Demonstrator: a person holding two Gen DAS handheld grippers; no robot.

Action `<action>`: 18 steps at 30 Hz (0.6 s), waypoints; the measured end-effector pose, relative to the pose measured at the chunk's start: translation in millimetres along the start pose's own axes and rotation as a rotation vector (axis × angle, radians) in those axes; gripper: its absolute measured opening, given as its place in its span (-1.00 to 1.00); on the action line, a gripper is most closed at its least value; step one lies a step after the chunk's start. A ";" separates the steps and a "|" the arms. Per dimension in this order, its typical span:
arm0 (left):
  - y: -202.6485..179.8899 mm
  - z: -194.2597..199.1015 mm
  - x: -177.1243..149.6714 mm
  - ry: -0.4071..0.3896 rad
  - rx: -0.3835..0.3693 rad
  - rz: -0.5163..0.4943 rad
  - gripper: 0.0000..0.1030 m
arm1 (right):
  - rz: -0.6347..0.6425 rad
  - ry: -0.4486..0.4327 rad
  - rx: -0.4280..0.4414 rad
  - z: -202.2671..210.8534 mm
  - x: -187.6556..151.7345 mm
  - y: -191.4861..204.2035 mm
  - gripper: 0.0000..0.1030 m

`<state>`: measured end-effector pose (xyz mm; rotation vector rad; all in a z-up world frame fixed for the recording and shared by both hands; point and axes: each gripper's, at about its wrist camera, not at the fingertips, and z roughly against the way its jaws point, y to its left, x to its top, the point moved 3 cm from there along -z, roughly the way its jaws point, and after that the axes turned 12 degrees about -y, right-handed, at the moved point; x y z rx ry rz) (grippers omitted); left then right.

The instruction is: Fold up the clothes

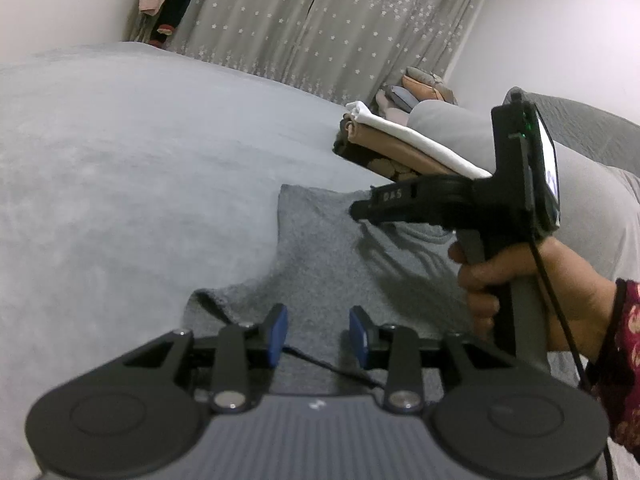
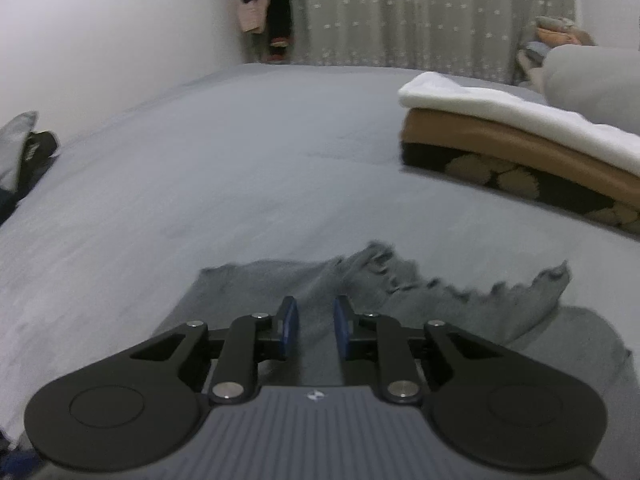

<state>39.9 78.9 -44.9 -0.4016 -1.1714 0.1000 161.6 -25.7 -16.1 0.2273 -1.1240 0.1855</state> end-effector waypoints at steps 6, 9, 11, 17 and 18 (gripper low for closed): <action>-1.5 1.5 -0.3 0.000 0.002 -0.009 -0.27 | -0.008 0.009 -0.041 1.2 1.8 -8.1 -0.57; -1.7 2.0 -0.5 0.000 0.002 -0.011 -0.27 | -0.002 0.015 -0.054 -5.8 0.0 -10.9 -0.60; -1.6 2.2 -0.6 0.000 0.002 -0.011 -0.27 | -0.010 0.004 -0.064 -16.4 3.2 -12.7 -0.62; -2.5 2.6 -1.0 0.001 0.001 -0.015 -0.25 | -0.025 -0.011 -0.076 -36.7 21.6 -18.9 -0.56; -2.8 2.7 -1.1 0.000 0.001 -0.016 -0.23 | -0.026 -0.017 -0.079 -31.5 24.7 -21.6 -0.55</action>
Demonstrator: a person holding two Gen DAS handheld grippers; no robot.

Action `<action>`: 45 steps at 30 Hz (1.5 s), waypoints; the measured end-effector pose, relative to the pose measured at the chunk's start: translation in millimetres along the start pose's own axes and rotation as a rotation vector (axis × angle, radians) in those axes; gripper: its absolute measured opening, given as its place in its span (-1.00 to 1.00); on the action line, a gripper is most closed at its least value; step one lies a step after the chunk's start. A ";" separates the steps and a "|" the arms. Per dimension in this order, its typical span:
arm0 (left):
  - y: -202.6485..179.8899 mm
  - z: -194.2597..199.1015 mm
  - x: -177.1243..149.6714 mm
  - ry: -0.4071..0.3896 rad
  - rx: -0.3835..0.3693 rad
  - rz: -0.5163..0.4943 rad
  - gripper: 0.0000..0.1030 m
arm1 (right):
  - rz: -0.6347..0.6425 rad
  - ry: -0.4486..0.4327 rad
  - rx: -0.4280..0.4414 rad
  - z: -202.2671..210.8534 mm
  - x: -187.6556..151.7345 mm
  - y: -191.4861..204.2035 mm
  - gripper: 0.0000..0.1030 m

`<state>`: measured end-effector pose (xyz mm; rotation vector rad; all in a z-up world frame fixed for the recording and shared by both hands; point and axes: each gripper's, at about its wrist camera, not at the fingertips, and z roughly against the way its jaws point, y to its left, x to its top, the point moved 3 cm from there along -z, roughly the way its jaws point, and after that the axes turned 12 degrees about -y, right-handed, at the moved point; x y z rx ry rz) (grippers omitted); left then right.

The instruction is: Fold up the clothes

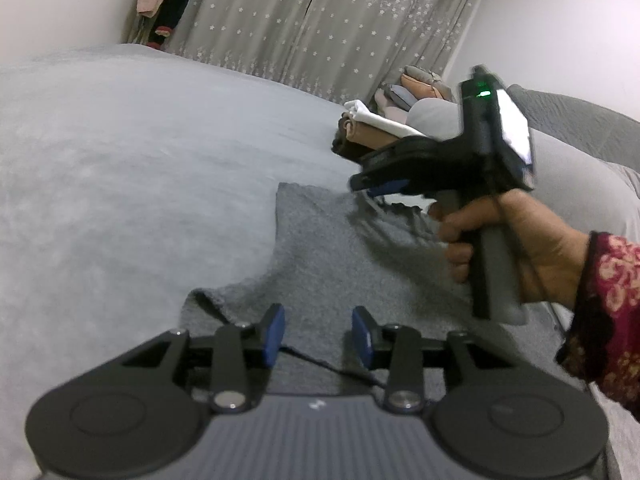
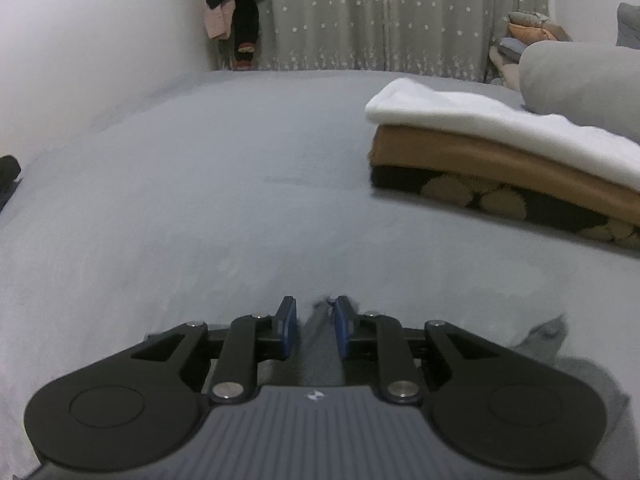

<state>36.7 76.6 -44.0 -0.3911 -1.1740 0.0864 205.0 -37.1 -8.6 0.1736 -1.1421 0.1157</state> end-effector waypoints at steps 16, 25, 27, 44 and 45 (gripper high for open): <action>-3.6 2.1 -0.5 -0.003 -0.002 -0.014 -0.16 | 0.001 0.009 -0.039 60.5 -42.5 -55.0 -0.54; -5.2 -0.1 -1.7 -0.004 -0.005 -0.024 -0.11 | -0.013 0.018 -0.105 9.5 -15.4 -64.7 -0.54; -5.6 -0.6 -2.2 -0.004 -0.005 -0.027 -0.10 | -0.039 -0.001 -0.102 20.8 -6.9 -72.8 -0.53; -11.1 -3.6 -0.7 -0.003 -0.035 -0.060 0.13 | -0.130 0.025 -0.181 69.7 -25.1 -129.1 -0.49; -10.8 -3.0 1.3 -0.004 -0.042 -0.055 0.12 | -0.127 0.023 -0.168 77.3 -23.4 -126.2 -0.49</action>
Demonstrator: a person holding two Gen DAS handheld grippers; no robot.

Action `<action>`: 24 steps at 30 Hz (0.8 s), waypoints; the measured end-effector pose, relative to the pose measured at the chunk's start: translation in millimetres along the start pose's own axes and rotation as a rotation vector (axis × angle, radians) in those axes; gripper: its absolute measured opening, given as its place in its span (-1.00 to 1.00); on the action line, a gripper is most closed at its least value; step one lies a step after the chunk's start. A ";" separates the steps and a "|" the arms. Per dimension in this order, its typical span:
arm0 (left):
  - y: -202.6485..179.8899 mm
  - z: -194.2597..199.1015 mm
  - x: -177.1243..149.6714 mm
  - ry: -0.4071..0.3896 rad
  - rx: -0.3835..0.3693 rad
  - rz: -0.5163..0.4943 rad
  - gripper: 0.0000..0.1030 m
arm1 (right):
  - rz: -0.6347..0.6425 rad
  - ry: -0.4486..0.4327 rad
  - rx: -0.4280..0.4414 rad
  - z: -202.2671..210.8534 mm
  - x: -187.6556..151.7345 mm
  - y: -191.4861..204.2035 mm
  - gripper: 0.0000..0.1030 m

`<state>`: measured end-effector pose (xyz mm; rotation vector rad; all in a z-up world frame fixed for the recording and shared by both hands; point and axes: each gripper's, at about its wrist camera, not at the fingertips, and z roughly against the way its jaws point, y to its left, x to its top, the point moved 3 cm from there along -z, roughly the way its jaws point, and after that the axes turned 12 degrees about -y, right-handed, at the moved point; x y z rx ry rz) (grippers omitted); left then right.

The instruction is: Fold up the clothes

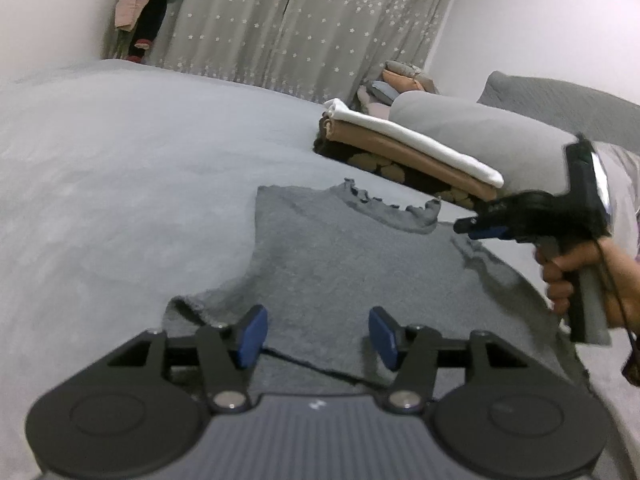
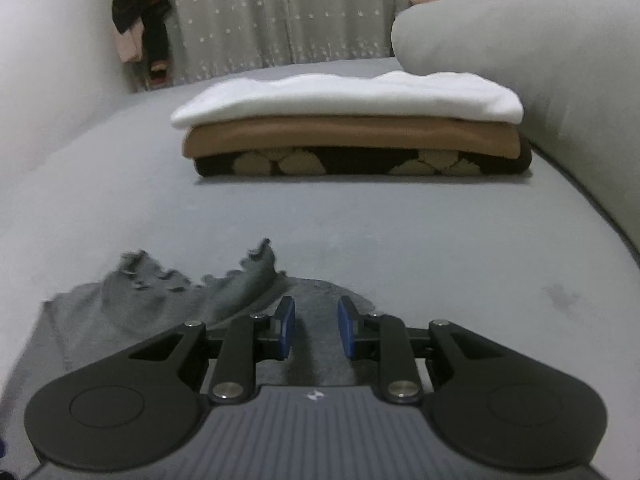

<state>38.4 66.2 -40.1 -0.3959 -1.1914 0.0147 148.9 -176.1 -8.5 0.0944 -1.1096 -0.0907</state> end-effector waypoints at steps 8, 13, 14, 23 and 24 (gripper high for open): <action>-30.1 14.1 -1.3 0.003 -0.172 -0.084 0.12 | 0.121 0.008 0.165 105.9 -40.1 49.3 -0.42; -46.9 20.3 -24.8 0.063 -0.204 -0.180 0.13 | 0.183 0.050 0.204 138.4 -78.0 72.8 -0.40; -47.3 22.5 -24.8 0.068 -0.200 -0.187 0.13 | 0.193 0.055 0.195 141.8 -85.9 72.4 -0.40; -38.5 60.7 -30.4 0.112 -0.159 -0.215 0.14 | 0.140 0.052 0.127 184.5 -108.2 42.5 -0.38; -37.5 66.3 -32.2 0.117 -0.154 -0.221 0.14 | 0.138 0.059 0.120 189.4 -109.9 38.8 -0.38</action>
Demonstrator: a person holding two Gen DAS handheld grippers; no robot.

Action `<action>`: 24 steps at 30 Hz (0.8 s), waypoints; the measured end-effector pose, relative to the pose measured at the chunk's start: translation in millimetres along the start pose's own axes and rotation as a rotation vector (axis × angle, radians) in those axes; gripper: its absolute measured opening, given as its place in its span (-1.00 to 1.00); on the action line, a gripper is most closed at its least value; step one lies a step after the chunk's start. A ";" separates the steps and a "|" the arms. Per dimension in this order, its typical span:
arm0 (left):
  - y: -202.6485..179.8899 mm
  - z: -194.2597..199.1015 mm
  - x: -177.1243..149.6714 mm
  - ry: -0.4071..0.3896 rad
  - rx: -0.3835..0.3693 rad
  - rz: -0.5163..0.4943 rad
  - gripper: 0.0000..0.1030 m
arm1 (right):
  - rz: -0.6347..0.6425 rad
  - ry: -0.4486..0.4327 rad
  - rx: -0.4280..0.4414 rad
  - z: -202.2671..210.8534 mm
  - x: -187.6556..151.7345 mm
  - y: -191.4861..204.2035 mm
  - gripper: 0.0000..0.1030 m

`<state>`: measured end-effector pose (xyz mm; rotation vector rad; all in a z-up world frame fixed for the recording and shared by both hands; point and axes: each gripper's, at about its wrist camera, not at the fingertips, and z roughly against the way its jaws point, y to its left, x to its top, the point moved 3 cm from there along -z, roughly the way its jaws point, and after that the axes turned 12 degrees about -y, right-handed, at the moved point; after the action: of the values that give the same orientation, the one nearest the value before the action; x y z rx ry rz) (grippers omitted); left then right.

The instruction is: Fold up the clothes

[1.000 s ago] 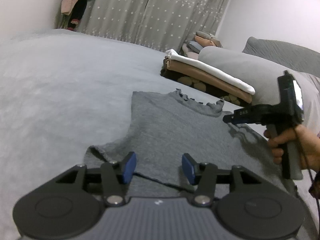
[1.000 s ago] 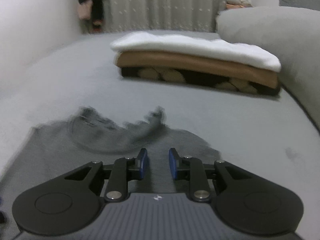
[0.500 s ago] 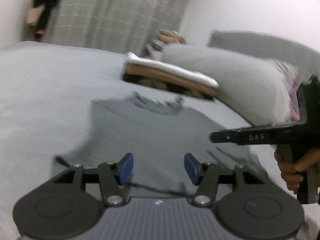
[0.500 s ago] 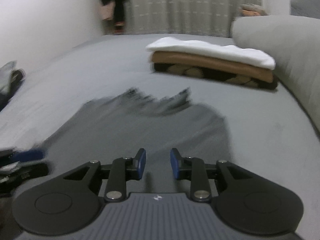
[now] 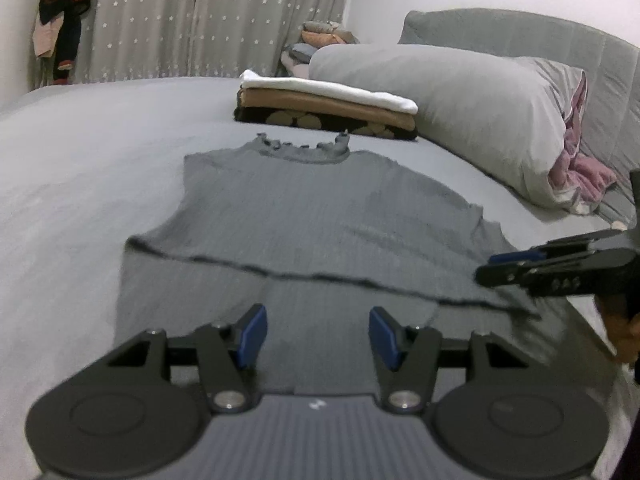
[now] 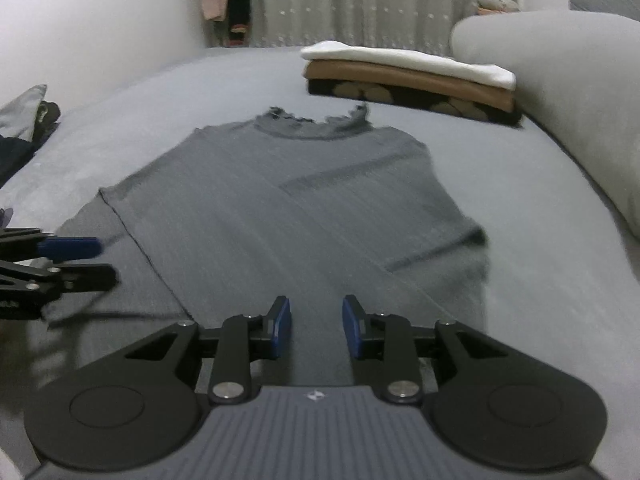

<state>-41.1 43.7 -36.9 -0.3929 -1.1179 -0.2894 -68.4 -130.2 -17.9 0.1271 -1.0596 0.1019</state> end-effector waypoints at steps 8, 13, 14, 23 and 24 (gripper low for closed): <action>3.6 39.6 -18.8 0.077 0.017 -0.028 0.22 | -0.041 0.047 -0.054 39.2 -21.6 -23.3 -0.29; 4.4 67.6 -27.6 0.139 0.031 -0.039 0.22 | -0.068 0.088 -0.099 62.9 -35.4 -37.3 -0.28; 5.2 72.6 -28.9 0.153 0.031 -0.035 0.22 | -0.076 0.100 -0.101 67.4 -38.8 -40.0 -0.28; 23.6 110.0 -30.4 0.281 0.029 0.080 0.21 | -0.145 0.193 -0.145 103.0 -55.3 -67.1 -0.27; 27.1 113.2 -29.8 0.296 0.036 0.099 0.21 | -0.152 0.199 -0.147 106.5 -55.2 -69.3 -0.27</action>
<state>-133.8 119.3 -25.3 -0.3599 -0.8099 -0.2311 -177.1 -216.2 -18.4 0.0627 -0.8523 -0.0984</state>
